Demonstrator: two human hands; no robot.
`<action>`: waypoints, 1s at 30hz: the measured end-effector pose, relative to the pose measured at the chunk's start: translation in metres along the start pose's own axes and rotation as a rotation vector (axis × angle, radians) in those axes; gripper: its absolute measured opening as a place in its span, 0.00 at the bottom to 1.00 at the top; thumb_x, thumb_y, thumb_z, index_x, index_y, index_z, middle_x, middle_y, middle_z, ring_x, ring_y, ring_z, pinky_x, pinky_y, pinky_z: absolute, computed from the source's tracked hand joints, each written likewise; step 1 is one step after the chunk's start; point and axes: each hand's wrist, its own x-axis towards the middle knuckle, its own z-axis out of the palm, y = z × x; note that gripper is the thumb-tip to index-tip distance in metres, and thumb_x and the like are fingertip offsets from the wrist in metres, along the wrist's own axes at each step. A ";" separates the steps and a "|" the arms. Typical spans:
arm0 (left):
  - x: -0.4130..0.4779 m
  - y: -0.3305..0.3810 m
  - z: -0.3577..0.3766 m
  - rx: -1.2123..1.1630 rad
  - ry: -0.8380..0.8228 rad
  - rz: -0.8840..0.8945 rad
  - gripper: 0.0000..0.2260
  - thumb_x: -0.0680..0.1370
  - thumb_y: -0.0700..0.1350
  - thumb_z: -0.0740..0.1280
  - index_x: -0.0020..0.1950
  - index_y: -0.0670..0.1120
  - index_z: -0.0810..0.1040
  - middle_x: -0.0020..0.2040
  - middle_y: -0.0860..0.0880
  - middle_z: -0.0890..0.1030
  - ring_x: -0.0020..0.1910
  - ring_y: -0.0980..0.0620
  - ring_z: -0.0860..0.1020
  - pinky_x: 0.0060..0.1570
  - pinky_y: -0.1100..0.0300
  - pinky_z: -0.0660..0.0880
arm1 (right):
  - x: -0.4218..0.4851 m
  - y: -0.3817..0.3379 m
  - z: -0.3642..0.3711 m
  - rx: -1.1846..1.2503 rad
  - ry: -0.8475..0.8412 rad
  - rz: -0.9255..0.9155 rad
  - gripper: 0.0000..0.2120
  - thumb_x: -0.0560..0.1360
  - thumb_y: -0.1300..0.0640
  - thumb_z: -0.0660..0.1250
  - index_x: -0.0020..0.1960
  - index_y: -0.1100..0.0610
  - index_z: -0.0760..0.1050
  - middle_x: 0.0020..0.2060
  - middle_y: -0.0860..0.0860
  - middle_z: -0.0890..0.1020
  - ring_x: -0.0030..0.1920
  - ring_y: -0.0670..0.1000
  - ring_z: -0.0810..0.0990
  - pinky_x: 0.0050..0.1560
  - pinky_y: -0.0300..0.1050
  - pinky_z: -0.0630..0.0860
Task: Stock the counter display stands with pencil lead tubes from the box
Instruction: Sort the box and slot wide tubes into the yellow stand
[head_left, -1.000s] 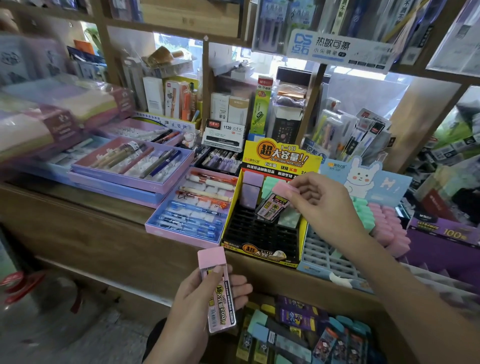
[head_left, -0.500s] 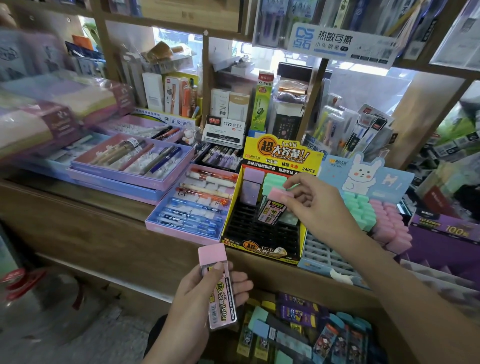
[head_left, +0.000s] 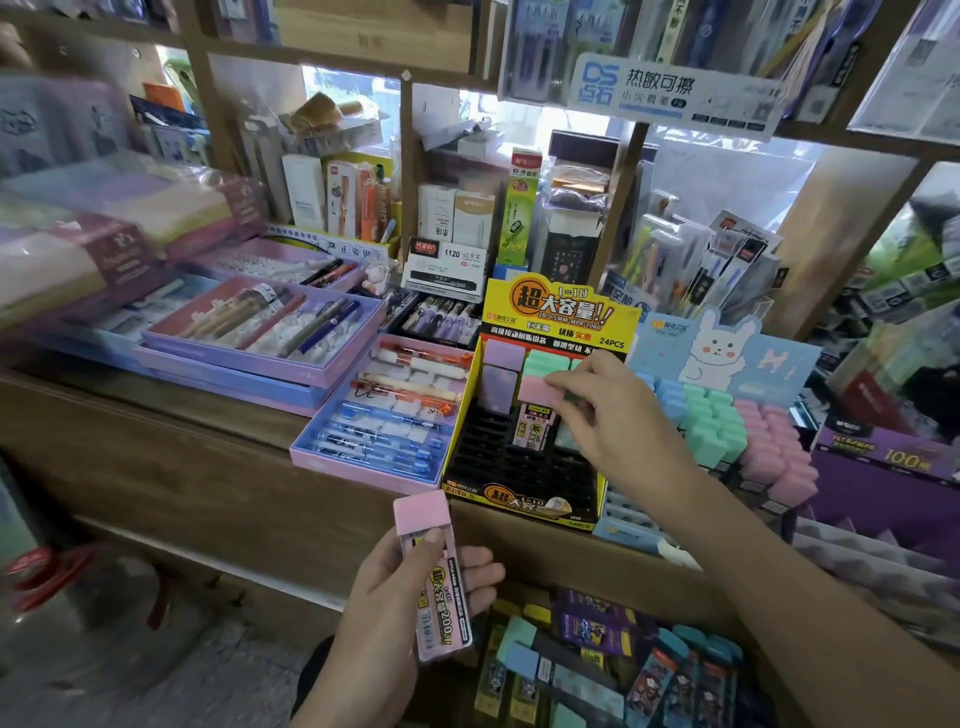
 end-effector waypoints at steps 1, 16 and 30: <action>0.000 0.000 0.000 -0.002 -0.002 0.004 0.19 0.73 0.45 0.69 0.62 0.40 0.76 0.50 0.29 0.83 0.49 0.31 0.84 0.39 0.48 0.83 | -0.001 -0.001 -0.001 0.019 -0.005 0.012 0.15 0.80 0.60 0.69 0.66 0.59 0.80 0.47 0.48 0.74 0.41 0.45 0.73 0.49 0.44 0.76; 0.008 0.018 0.011 0.378 -0.049 0.161 0.14 0.74 0.52 0.71 0.57 0.49 0.84 0.53 0.42 0.86 0.53 0.43 0.85 0.53 0.48 0.79 | -0.154 0.010 -0.014 0.507 -0.412 0.482 0.13 0.77 0.56 0.74 0.50 0.36 0.82 0.44 0.44 0.85 0.44 0.44 0.84 0.50 0.43 0.83; 0.047 0.066 0.073 0.802 -0.228 0.506 0.12 0.77 0.45 0.71 0.56 0.60 0.85 0.53 0.55 0.87 0.53 0.58 0.84 0.46 0.69 0.79 | -0.184 0.072 0.026 0.247 -0.831 0.636 0.08 0.78 0.47 0.71 0.55 0.48 0.78 0.44 0.45 0.80 0.43 0.45 0.79 0.40 0.38 0.72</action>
